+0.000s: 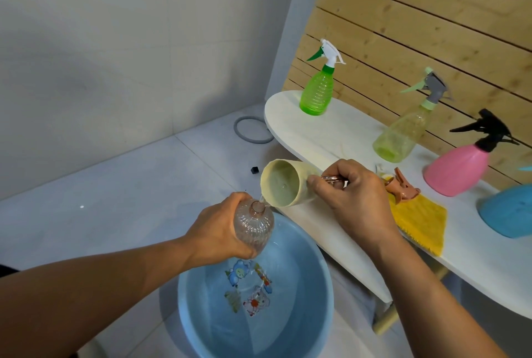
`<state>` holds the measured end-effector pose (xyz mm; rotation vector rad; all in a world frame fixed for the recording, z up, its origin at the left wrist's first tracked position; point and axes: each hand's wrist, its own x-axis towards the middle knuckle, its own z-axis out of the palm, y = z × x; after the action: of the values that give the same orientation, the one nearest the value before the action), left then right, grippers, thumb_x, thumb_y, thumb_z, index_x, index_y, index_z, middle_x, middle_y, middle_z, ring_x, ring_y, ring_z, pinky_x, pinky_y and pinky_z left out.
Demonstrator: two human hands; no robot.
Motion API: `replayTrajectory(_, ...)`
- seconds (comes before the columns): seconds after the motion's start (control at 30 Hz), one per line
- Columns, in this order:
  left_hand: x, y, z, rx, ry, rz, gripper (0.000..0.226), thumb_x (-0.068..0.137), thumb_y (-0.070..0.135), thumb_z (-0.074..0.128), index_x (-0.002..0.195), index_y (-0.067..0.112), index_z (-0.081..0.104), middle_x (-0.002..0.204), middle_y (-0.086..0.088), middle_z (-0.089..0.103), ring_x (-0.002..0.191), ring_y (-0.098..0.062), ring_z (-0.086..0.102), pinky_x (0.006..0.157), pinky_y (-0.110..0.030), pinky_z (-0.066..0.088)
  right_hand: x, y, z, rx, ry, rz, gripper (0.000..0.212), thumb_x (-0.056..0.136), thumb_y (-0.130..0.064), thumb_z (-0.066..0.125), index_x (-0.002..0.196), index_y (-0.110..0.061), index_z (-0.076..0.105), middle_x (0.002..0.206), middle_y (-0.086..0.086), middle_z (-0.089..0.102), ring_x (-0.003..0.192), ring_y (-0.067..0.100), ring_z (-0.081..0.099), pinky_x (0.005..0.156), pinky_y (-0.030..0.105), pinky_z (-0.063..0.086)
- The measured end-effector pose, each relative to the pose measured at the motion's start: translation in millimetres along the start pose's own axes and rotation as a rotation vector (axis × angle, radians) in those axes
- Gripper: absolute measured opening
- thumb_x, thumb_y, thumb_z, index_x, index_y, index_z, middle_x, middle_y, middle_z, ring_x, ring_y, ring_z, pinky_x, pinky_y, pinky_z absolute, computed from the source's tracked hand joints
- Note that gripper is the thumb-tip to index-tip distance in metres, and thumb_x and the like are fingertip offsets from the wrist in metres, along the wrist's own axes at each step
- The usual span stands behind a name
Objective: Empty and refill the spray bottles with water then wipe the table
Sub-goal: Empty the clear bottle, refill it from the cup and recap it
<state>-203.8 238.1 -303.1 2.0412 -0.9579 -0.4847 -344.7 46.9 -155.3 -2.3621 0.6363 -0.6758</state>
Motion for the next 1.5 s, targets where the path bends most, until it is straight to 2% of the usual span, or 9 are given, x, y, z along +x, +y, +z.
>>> replayTrajectory(0.17,0.7,0.1,0.5,0.004,-0.005,0.000,0.105,0.049,0.053,0.097,0.135,0.051,0.037,0.118,0.022,0.060,0.107,-0.007,0.062,0.092,-0.031,0.057,0.5,-2.5,-3.0,-0.051,0.027,-0.033,0.026,0.084,-0.038,0.078,0.068,-0.025,0.062,0.070,-0.009,0.055,0.068,0.004,0.053,0.057,0.016,0.034)
replayTrajectory(0.4,2.2,0.0,1.9,-0.005,-0.008,-0.001,0.106,0.048,0.055,0.097,0.135,0.052,0.036,0.119,0.022,0.060,0.108,-0.007,0.061,0.091,-0.030,0.057,0.3,-6.0,-4.4,-0.070,0.040,-0.090,0.025,0.084,-0.035,0.079,0.068,-0.023,0.062,0.069,-0.009,0.053,0.067,0.005,0.052,0.056,0.013,0.034)
replayTrajectory(0.57,3.7,-0.5,2.6,-0.002,-0.007,-0.006,0.105,0.047,0.055,0.096,0.133,0.053,0.036,0.118,0.022,0.060,0.107,-0.007,0.061,0.090,-0.032,0.058,-0.8,-8.9,-7.2,-0.115,0.041,-0.118,0.024,0.085,-0.034,0.078,0.071,-0.022,0.064,0.071,-0.009,0.052,0.069,0.006,0.052,0.056,0.016,0.033)
replayTrajectory(0.77,4.3,-1.0,4.2,0.009,-0.001,-0.003,0.105,0.046,0.056,0.096,0.133,0.054,0.036,0.116,0.024,0.059,0.106,-0.006,0.061,0.088,-0.028,0.057,-1.8,-11.5,-9.1,-0.144,0.049,-0.145,0.022,0.085,-0.035,0.077,0.073,-0.021,0.064,0.071,-0.008,0.052,0.072,0.009,0.052,0.056,0.017,0.032)
replayTrajectory(0.97,5.9,0.7,5.7,0.002,-0.001,0.005,0.107,0.045,0.057,0.097,0.134,0.051,0.038,0.117,0.024,0.061,0.106,-0.006,0.062,0.087,-0.027,0.057,-3.0,-13.1,-9.9,-0.174,0.061,-0.193,0.022,0.086,-0.035,0.076,0.075,-0.020,0.065,0.073,-0.007,0.053,0.069,0.012,0.052,0.060,0.029,0.038)
replayTrajectory(1.17,7.3,2.2,6.4,0.003,-0.004,0.013,0.107,0.045,0.059,0.095,0.133,0.053,0.036,0.118,0.024,0.059,0.106,-0.007,0.061,0.083,-0.022,0.053,-4.5,-12.7,-10.3,-0.189,0.067,-0.205,0.020,0.086,-0.034,0.077,0.076,-0.021,0.066,0.074,-0.008,0.054,0.069,0.010,0.052,0.059,0.027,0.035)
replayTrajectory(1.33,7.7,3.6,7.9,0.000,-0.005,0.015,0.106,0.047,0.057,0.096,0.135,0.051,0.037,0.118,0.022,0.060,0.106,-0.008,0.062,0.085,-0.027,0.058,-6.2,-11.7,-11.7,-0.195,0.064,-0.207,0.019,0.086,-0.033,0.077,0.077,-0.020,0.067,0.074,-0.008,0.054,0.069,0.009,0.052,0.059,0.023,0.035)
replayTrajectory(1.5,8.4,5.5,9.1,-0.005,-0.007,0.027,0.107,0.048,0.054,0.098,0.137,0.049,0.038,0.120,0.021,0.061,0.106,-0.008,0.063,0.085,-0.026,0.059,-7.3,-11.0,-14.0,-0.187,0.059,-0.189,0.020,0.086,-0.033,0.077,0.075,-0.020,0.066,0.074,-0.007,0.055,0.069,0.010,0.052,0.059,0.026,0.037)
